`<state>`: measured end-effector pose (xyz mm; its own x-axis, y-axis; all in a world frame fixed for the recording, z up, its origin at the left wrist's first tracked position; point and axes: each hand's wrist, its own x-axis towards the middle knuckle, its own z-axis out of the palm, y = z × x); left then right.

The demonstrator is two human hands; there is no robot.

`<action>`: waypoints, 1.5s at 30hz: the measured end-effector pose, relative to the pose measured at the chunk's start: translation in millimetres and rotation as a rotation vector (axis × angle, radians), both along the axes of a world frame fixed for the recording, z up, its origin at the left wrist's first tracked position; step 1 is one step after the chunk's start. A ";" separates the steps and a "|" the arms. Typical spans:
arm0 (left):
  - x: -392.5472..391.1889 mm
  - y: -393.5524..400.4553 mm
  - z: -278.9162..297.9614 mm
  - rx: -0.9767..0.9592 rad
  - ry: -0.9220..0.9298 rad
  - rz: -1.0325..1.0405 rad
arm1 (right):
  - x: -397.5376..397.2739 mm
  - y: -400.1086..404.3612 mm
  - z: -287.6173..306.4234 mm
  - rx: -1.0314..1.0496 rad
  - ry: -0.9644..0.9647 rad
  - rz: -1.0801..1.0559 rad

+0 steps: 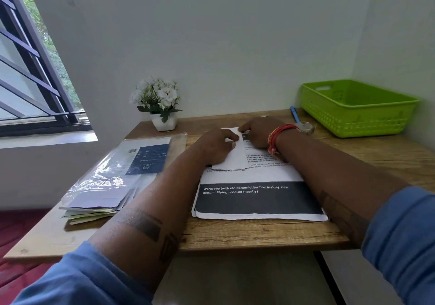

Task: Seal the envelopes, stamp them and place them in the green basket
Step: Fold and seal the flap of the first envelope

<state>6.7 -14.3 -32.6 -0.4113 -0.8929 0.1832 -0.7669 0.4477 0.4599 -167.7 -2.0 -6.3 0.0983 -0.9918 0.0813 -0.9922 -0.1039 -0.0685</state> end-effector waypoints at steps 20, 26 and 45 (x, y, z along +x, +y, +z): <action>-0.1 -6.1 -5.1 0.015 0.002 -0.004 | -13.7 3.2 0.8 0.021 -0.134 -0.051; 0.1 -6.9 -5.1 0.000 -0.003 -0.006 | -15.8 7.0 3.8 0.067 -0.140 -0.038; -1.8 -4.8 -5.8 -0.040 -0.013 0.001 | -9.5 62.5 27.2 0.245 -0.079 0.089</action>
<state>5.0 -19.0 -38.4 -0.4127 -0.8855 0.2137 -0.7733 0.4645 0.4315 -177.3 60.5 20.8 0.1886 -0.9707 -0.1490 -0.9706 -0.1611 -0.1790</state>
